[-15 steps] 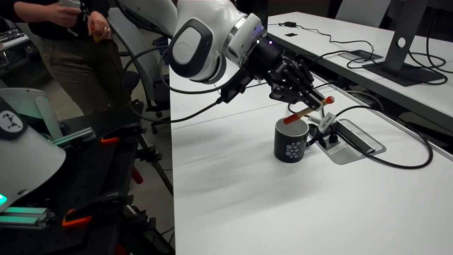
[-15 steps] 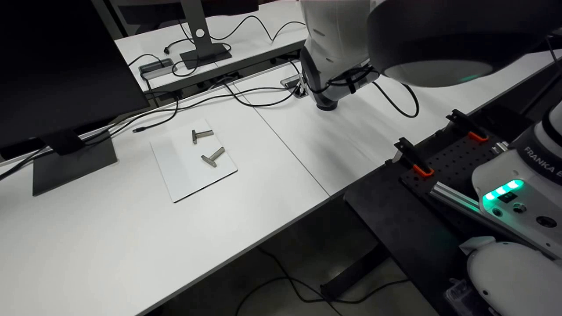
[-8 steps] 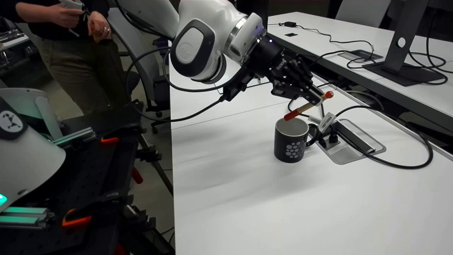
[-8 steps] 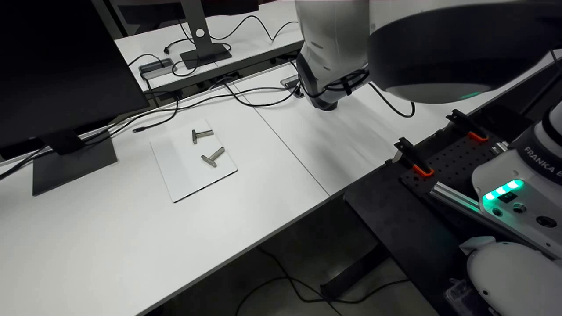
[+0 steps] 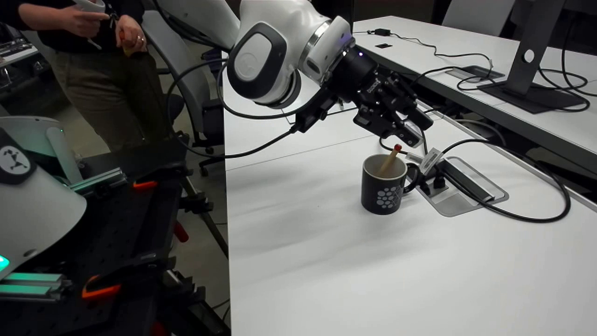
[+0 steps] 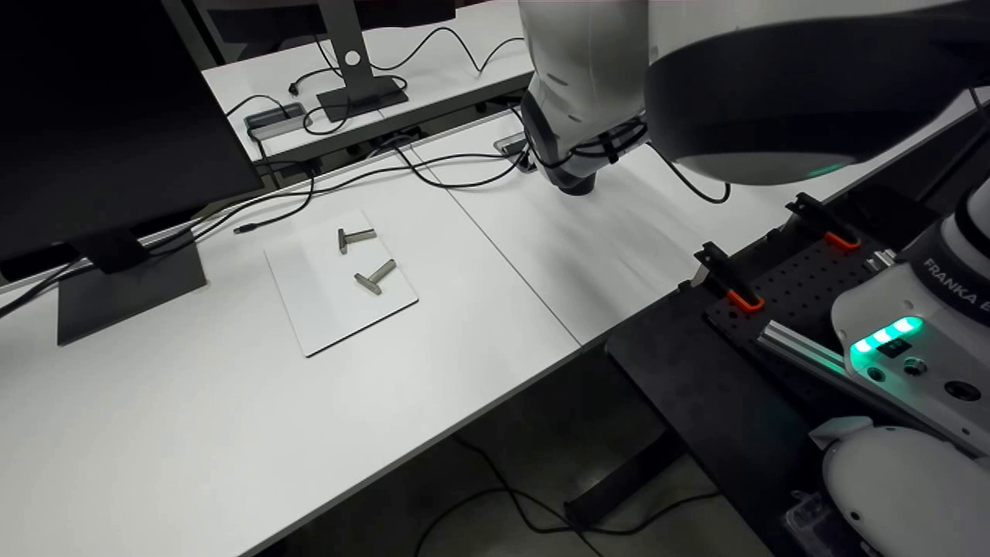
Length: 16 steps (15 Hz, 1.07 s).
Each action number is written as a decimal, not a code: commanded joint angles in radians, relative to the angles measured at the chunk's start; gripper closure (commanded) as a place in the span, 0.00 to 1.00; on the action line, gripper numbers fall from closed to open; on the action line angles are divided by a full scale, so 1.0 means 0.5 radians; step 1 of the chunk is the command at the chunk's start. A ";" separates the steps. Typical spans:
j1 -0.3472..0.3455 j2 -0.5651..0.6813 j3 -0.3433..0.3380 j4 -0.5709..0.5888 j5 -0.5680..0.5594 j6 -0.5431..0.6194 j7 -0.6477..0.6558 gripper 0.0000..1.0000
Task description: Put the marker inside the mug.
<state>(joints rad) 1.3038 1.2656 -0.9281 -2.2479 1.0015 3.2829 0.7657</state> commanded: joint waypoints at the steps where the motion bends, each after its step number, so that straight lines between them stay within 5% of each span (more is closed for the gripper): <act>1: 0.034 0.066 -0.045 0.010 0.017 -0.059 0.034 0.11; 3: 0.026 0.052 -0.042 0.009 0.016 -0.057 0.030 0.01; 9: -0.207 -0.360 0.160 -0.028 -0.118 0.201 -0.246 0.00; 12: -0.438 -0.650 0.370 -0.100 -0.500 0.475 -0.344 0.00; 16: -0.454 -0.800 0.279 -0.172 -1.001 0.364 -0.338 0.00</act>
<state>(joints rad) 1.1041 0.9843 -0.7822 -2.2775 0.6481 3.4647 0.6436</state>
